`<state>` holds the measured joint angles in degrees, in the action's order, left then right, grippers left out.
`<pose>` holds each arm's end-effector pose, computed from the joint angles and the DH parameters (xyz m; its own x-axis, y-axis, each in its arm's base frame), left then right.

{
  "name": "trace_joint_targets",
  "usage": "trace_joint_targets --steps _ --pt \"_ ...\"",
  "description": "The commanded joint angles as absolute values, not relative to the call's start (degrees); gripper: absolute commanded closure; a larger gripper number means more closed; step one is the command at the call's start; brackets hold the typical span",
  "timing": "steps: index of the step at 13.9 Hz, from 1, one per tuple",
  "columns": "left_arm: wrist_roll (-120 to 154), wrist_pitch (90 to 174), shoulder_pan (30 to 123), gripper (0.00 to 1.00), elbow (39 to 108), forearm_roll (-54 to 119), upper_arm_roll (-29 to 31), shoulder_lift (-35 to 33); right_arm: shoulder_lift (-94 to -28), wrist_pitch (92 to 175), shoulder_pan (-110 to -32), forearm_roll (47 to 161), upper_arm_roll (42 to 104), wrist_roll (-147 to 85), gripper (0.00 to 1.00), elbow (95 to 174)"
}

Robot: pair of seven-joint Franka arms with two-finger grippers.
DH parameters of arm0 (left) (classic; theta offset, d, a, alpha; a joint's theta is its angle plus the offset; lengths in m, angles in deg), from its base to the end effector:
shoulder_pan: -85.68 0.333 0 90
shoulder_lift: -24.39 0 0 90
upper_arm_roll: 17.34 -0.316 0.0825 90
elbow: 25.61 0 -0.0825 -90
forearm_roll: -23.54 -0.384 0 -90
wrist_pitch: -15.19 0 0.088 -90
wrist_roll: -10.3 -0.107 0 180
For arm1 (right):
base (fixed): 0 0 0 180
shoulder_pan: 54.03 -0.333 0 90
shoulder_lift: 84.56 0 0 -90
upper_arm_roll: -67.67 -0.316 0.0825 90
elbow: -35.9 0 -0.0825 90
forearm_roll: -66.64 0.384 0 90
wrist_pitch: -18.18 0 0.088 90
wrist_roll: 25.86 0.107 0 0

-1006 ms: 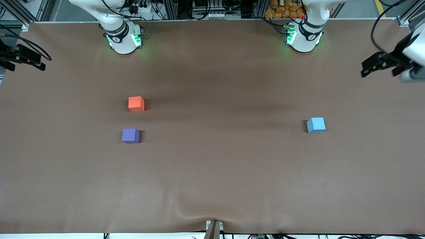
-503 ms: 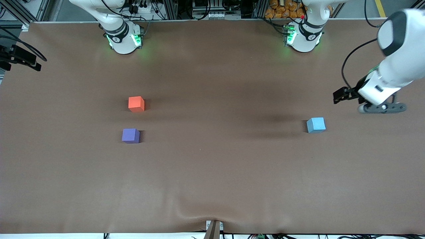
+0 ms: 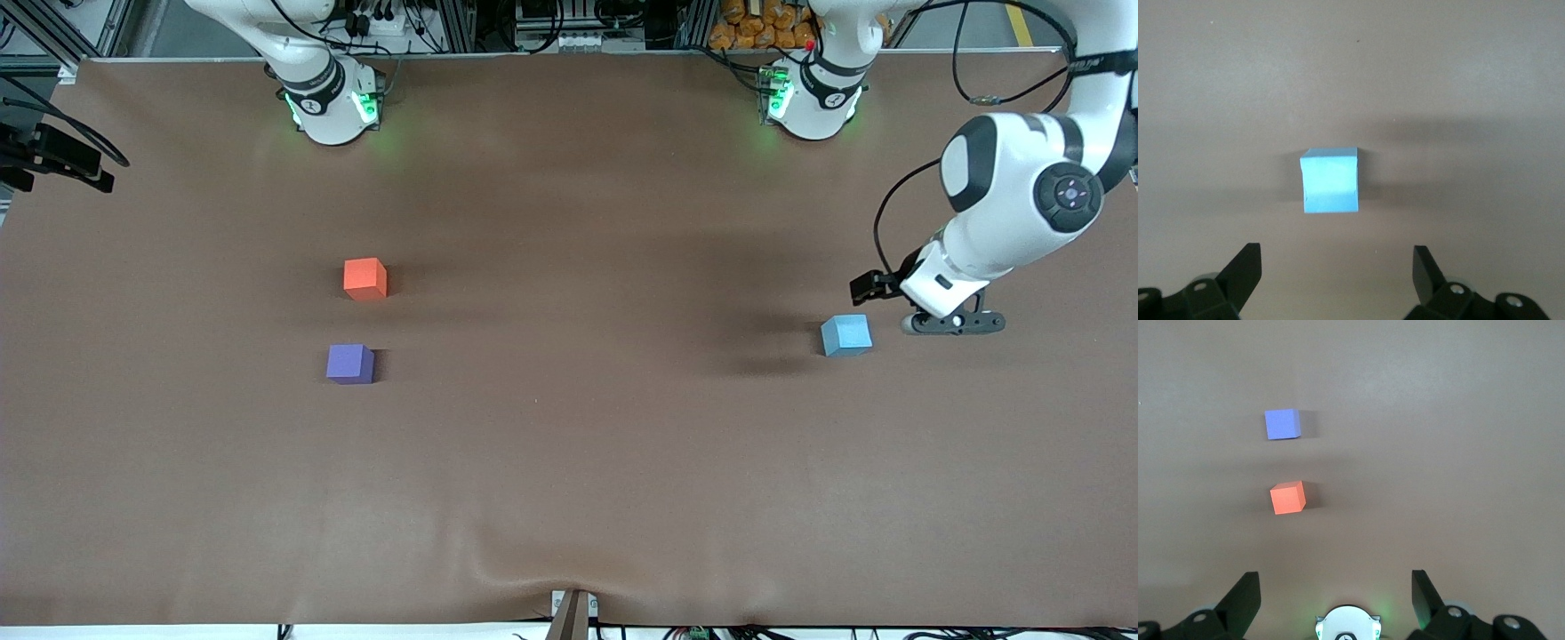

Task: Place blue block between orange and purple blocks
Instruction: 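Lower the left gripper over the light-blue cube and close on it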

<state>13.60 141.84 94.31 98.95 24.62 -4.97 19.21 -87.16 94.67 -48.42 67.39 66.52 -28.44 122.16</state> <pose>0.5396 -0.0352 0.3478 0.9985 0.0035 -0.0540 0.0051 -0.9995 0.0308 0.5132 -0.0381 0.6597 0.9918 -0.0293 -0.1241 -0.0317 -0.9993 -0.0177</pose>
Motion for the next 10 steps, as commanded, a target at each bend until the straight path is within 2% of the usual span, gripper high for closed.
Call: trace_joint_targets --steps 1,6,10 --pt "12.3 147.5 94.8 0.0 98.8 25.1 -4.8 13.6 -87.3 94.1 -48.1 67.0 65.9 -28.8 0.0 122.2" --pt "12.1 152.9 96.1 0.0 99.5 24.9 -4.9 7.0 -85.6 94.0 -49.4 67.0 65.9 -28.6 0.0 122.2" --pt "12.1 155.2 97.1 0.0 100.3 24.9 -5.0 4.6 -85.1 94.4 -49.4 66.9 65.9 -28.4 0.0 122.2"
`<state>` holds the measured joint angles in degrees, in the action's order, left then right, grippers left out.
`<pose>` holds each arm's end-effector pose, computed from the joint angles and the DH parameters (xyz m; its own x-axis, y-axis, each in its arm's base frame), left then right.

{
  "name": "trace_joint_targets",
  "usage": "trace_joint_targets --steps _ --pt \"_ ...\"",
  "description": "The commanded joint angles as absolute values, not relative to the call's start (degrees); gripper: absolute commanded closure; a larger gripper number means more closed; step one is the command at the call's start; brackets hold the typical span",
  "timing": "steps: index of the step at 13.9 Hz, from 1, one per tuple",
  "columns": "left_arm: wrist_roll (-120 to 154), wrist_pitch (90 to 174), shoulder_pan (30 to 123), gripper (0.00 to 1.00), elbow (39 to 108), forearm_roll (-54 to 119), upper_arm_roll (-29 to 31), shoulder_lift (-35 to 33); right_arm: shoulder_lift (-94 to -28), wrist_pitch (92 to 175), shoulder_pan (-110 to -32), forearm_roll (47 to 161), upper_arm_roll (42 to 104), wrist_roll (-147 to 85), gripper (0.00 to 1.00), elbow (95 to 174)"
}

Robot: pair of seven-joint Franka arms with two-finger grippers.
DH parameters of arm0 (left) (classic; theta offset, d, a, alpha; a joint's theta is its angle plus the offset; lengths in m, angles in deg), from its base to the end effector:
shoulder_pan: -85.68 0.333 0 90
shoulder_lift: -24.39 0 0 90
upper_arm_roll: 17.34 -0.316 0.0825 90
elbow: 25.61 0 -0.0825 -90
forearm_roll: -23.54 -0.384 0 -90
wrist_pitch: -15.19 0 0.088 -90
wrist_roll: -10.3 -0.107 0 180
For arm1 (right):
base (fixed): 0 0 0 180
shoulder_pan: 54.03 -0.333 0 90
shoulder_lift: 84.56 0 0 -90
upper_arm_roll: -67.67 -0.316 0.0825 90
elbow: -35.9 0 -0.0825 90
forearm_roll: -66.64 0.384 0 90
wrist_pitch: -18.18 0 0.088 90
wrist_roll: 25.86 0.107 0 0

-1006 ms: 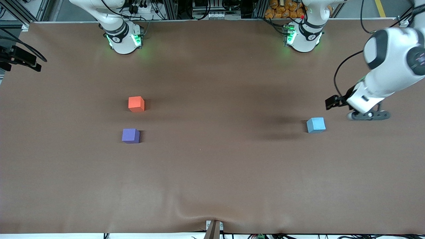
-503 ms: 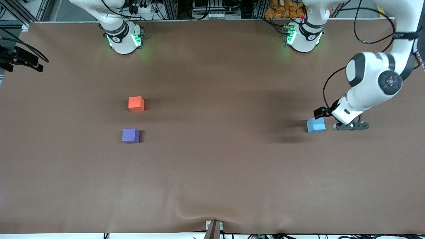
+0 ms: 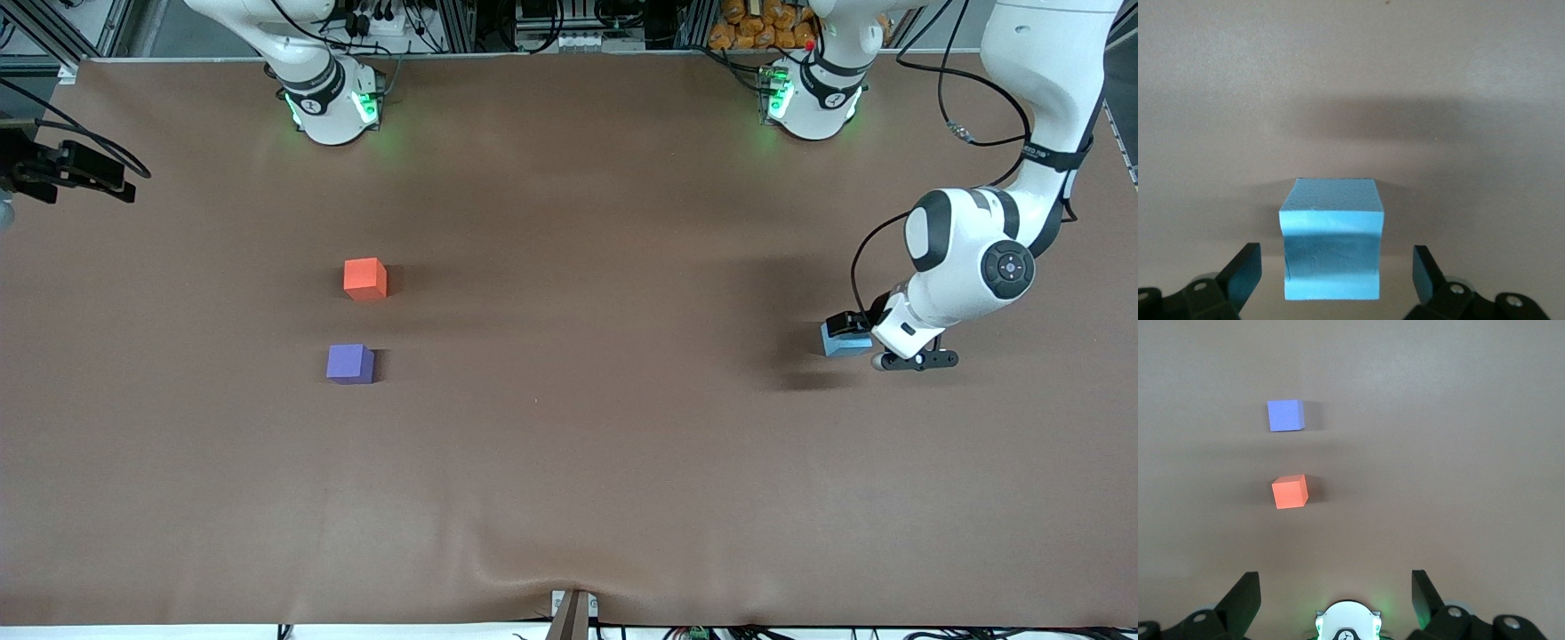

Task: Place blue block between orange and purple blocks
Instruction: 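Lower the left gripper over the light-blue cube and close on it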

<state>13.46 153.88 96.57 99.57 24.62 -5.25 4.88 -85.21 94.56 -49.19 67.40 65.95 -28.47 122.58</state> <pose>0.5496 -0.0126 0.2261 0.9933 0.0531 -0.1027 0.0610 -0.9953 0.0754 0.5244 -0.0268 0.6386 0.9860 -0.0051 -0.1669 -0.0086 -0.9998 -0.0205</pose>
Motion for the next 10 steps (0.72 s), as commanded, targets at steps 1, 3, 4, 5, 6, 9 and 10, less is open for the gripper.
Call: trace_joint_targets --steps 1,3,4,5,6,9,10 --pt "12.1 155.4 97.1 0.0 100.3 24.4 -5.0 4.2 -85.1 94.4 -49.4 66.9 65.9 -28.4 0.0 122.2" --pt "12.1 156.8 97.7 0.0 100.3 23.8 -4.9 3.1 -85.1 94.4 -49.4 66.9 65.9 -28.4 0.0 122.2" --pt "12.1 157.5 98.6 0.0 100.3 23.7 -4.9 2.4 -85.0 94.3 -49.4 66.9 65.9 -28.4 0.0 122.2" --pt "12.1 157.6 98.8 0.07 100.2 23.7 -4.9 2.0 -85.0 94.4 -49.4 66.9 65.9 -28.4 0.0 122.2" --pt "12.1 157.6 98.7 0.22 100.2 23.7 -4.9 1.8 -85.0 94.4 -49.4 66.9 65.9 -28.4 0.0 122.2" --pt "11.3 157.4 98.3 0.85 100.1 23.6 -4.7 1.8 -84.8 94.4 -49.4 66.9 65.9 -28.4 0.0 122.2" --pt "11.3 157.5 97.6 1.0 99.5 23.6 -4.6 1.8 -84.8 94.4 -49.4 66.9 65.9 -28.4 0.0 122.2"
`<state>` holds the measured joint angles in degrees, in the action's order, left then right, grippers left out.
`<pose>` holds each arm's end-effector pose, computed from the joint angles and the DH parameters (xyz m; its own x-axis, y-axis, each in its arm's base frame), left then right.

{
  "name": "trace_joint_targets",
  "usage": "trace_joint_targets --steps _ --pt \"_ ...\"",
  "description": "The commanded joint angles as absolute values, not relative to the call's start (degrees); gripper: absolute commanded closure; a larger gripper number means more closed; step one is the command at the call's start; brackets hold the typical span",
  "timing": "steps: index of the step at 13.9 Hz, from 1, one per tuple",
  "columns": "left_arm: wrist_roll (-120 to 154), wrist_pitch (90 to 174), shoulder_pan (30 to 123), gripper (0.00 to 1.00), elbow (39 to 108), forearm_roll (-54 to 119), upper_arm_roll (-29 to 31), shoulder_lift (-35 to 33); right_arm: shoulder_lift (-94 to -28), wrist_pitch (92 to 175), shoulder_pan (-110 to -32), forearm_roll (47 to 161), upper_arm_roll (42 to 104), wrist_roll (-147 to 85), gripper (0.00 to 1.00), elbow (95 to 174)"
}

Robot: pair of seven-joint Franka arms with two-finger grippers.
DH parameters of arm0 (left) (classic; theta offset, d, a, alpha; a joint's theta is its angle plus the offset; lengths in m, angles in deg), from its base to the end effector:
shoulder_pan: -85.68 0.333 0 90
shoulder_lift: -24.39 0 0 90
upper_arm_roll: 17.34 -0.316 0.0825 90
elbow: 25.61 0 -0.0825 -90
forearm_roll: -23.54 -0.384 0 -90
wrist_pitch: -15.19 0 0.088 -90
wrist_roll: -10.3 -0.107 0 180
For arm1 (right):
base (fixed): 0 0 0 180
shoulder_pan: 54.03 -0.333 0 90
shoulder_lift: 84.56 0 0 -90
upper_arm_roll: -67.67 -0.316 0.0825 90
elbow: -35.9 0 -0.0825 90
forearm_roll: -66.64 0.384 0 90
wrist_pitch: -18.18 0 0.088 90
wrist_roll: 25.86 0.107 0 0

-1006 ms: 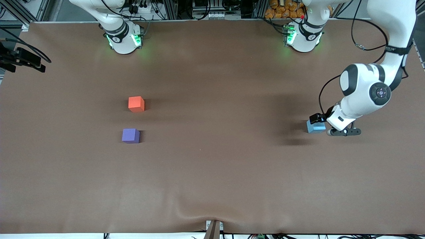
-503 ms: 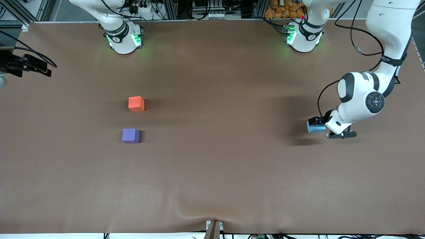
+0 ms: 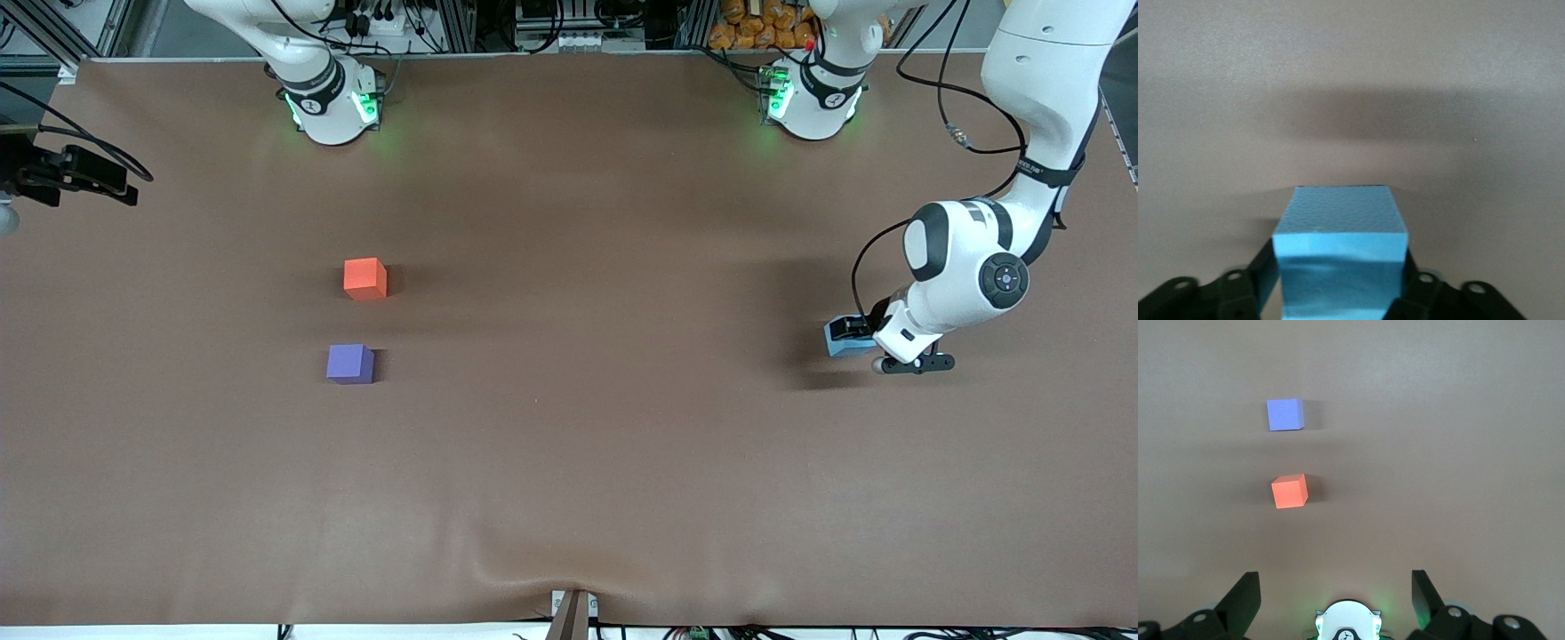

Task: Place blue block between orange and purple blocks
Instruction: 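Lower the left gripper over the light-blue cube and close on it, then carry the light-blue cube with the left gripper toward the table middle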

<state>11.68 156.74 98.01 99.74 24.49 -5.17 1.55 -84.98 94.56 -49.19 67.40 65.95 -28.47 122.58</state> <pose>0.5475 -0.0007 0.1978 0.9928 0.0470 -0.1105 0.0569 -0.9945 0.0880 0.5256 -0.0269 0.6365 0.9853 -0.0050 -0.1708 -0.0087 -0.9997 -0.0208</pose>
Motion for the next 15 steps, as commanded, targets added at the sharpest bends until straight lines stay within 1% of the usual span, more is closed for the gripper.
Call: trace_joint_targets --steps 1,4,6,9,12,15 --pt "11.3 157.4 96.2 1.0 98.9 23.6 -4.5 2.0 -84.8 94.4 -49.4 66.9 65.9 -28.4 0.0 122.2" --pt "12.2 157.1 91.0 1.0 96.7 23.7 -3.4 2.4 -84.8 94.3 -49.4 66.9 65.9 -28.4 0.0 122.2" --pt "14.8 156.9 87.1 1.0 93.7 23.7 -1.7 2.4 -84.8 94.3 -49.4 66.9 65.9 -28.4 0.0 122.2" --pt "18.5 155.3 79.8 1.0 89.1 24.4 -1.6 1.6 -84.8 94.2 -49.4 66.9 65.9 -28.4 0.0 122.2" --pt "28.3 153.4 70.5 1.0 80.5 24.4 -1.7 -3.4 -84.8 94.2 -49.4 66.9 65.9 -28.4 0.0 122.2" --pt "35.0 152.7 63.7 1.0 71.9 24.0 -1.8 -9.2 -84.5 94.3 -49.3 66.9 65.9 -28.4 0.0 122.2"
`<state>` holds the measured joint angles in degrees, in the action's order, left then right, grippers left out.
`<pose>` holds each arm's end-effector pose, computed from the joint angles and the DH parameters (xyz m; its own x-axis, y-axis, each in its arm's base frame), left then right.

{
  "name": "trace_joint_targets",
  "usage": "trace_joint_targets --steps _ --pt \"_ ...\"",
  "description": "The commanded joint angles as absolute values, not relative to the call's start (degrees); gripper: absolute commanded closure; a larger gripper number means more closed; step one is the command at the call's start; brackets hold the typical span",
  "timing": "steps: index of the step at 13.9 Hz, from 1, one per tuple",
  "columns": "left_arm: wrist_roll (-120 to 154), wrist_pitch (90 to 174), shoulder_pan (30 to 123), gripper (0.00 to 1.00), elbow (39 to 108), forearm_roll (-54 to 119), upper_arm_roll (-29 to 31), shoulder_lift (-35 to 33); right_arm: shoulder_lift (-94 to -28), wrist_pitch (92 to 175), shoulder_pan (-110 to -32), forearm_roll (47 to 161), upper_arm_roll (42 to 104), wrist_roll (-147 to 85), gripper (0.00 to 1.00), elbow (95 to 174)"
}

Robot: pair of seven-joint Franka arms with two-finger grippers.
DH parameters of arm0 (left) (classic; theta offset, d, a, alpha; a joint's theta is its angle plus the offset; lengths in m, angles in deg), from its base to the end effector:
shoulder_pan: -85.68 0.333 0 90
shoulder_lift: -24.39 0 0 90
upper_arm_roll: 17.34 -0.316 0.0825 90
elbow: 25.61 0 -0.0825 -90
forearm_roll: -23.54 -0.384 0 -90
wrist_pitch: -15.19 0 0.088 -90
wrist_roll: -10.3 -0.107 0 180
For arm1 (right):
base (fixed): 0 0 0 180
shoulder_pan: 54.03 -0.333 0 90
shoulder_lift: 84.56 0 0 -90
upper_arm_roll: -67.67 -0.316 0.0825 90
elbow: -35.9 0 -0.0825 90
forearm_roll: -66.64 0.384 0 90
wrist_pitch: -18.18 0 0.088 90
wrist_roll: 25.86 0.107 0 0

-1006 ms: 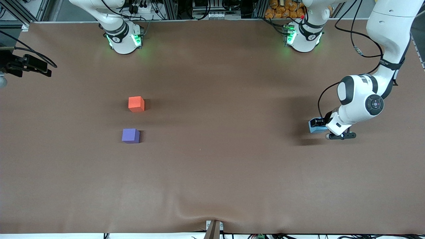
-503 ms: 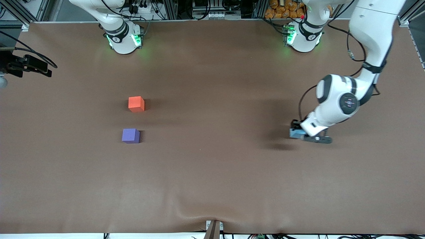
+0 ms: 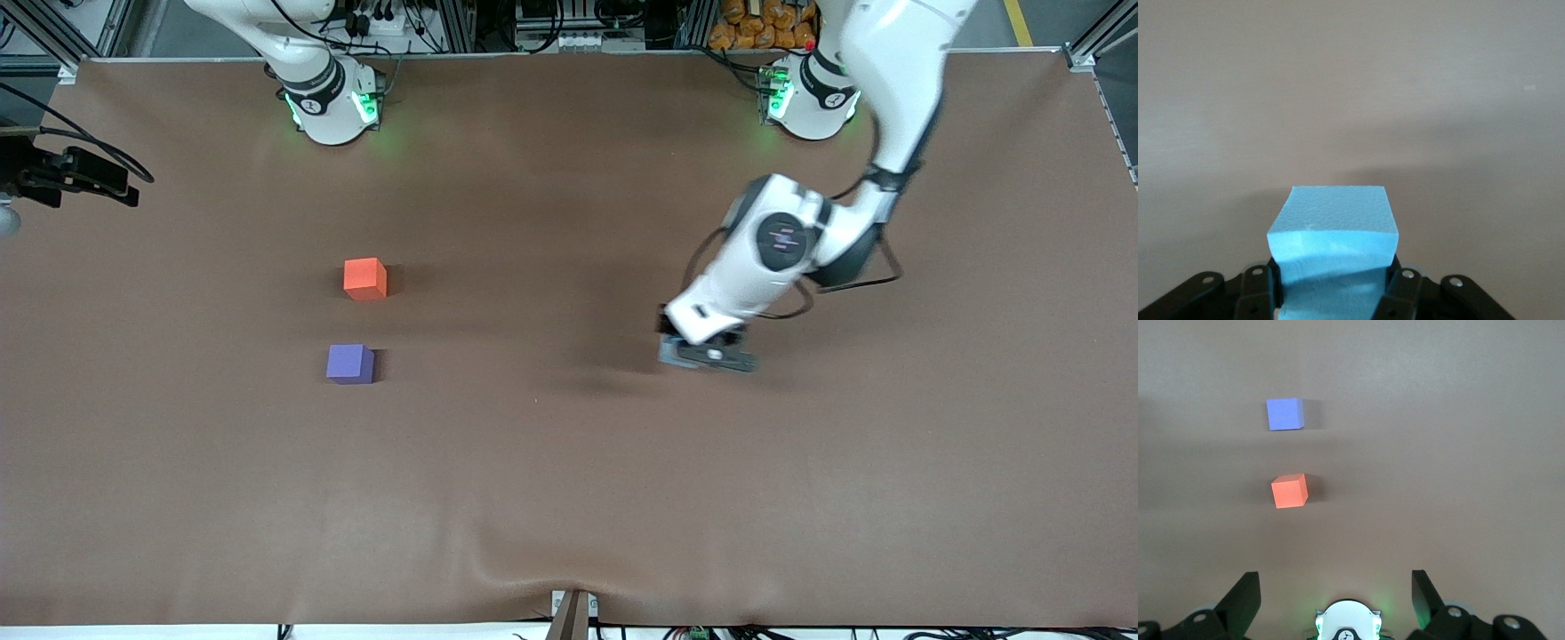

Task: Place blue block between orange and purple blocks
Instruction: 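Carry the light-blue cube with the left gripper toward the table middle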

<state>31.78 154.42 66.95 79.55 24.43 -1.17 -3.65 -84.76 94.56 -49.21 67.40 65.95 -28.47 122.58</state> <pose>0.5473 -0.3643 0.2845 0.9825 -0.1769 0.0585 -0.1846 -0.9669 0.1759 0.5268 -0.0268 0.6344 0.9846 -0.0046 -0.1746 -0.0084 -0.9997 -0.0211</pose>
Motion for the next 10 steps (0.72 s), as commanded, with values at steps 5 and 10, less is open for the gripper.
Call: trace_joint_targets --steps 5,10 --pt "48.9 152.7 51.7 1.0 61.8 23.8 -4.1 -18.3 -84.4 94.4 -49.4 66.9 65.9 -28.4 0.0 122.2" --pt "58.5 152.7 44.2 0.01 52.6 23.6 -8.5 -26.4 -84.1 94.4 -50.0 67.0 65.9 -28.2 0.0 122.2"
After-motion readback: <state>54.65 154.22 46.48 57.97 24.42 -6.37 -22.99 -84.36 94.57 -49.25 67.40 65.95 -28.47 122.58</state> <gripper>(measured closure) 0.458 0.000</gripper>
